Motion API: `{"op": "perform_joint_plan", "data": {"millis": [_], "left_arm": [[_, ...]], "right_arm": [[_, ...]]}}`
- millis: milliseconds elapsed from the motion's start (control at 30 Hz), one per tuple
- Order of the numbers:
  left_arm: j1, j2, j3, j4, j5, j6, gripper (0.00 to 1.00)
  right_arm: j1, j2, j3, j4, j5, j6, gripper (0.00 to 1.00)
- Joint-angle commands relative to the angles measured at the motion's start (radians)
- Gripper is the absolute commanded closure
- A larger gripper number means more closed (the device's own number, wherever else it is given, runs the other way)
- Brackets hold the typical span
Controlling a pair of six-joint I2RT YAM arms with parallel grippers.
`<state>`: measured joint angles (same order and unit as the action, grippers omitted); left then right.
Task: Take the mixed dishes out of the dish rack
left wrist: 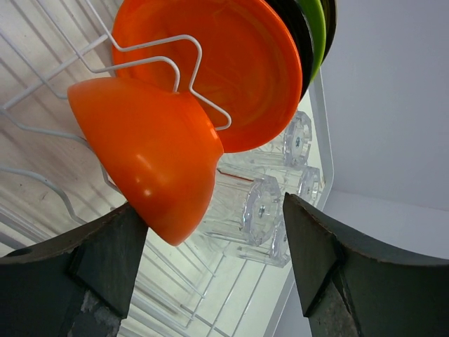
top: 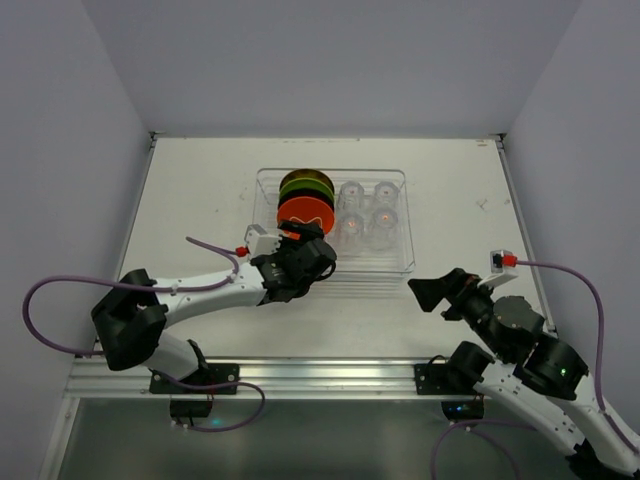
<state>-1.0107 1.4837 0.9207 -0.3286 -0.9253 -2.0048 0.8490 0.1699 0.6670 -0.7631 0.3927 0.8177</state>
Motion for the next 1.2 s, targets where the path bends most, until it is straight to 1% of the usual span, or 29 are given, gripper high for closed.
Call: {"op": "perform_joint_plan", "data": {"millis": [0, 33, 100, 200, 333, 467, 500, 700, 733, 800, 1033, 1167], "left_arm": [[-0.002, 0.09, -0.065, -0.084, 0.019, -0.627, 0.2], [-0.003, 0.095, -0.063, -0.084, 0.02, -0.627, 0.21], [-0.005, 0.099, -0.063, -0.084, 0.022, -0.626, 0.25], [-0.008, 0.107, -0.062, -0.082, 0.028, -0.626, 0.26], [-0.009, 0.109, -0.062, -0.084, 0.037, -0.627, 0.32], [-0.011, 0.104, -0.065, -0.086, 0.042, -0.627, 0.32], [-0.011, 0.102, -0.066, -0.084, 0.043, -0.627, 0.34], [-0.012, 0.086, -0.075, -0.082, 0.025, -0.627, 0.34], [-0.012, 0.078, -0.079, -0.081, 0.016, -0.627, 0.37], [-0.012, 0.073, -0.08, -0.081, 0.013, -0.627, 0.38], [-0.012, 0.049, -0.091, -0.081, 0.005, -0.626, 0.38], [-0.014, 0.04, -0.105, -0.072, -0.014, -0.627, 0.4]], "right_arm": [[0.001, 0.002, 0.002, 0.031, -0.006, -0.011, 0.01], [0.002, 0.0, 0.003, 0.031, -0.005, -0.009, 0.01], [0.001, -0.004, 0.003, 0.03, -0.005, -0.012, 0.01], [0.002, -0.006, 0.0, 0.028, -0.005, -0.012, 0.01], [0.001, -0.006, -0.01, 0.031, -0.009, -0.012, 0.01], [0.001, -0.009, -0.012, 0.031, -0.018, -0.011, 0.01], [0.002, -0.012, -0.012, 0.03, -0.018, -0.012, 0.01], [0.001, -0.026, -0.02, 0.025, -0.018, -0.012, 0.01], [0.002, -0.027, -0.02, 0.024, -0.018, -0.012, 0.01], [0.002, -0.029, -0.021, 0.025, -0.017, -0.011, 0.01], [0.002, -0.029, -0.023, 0.018, -0.02, -0.02, 0.01], [0.002, -0.035, -0.02, 0.018, -0.031, -0.028, 0.01]]}}
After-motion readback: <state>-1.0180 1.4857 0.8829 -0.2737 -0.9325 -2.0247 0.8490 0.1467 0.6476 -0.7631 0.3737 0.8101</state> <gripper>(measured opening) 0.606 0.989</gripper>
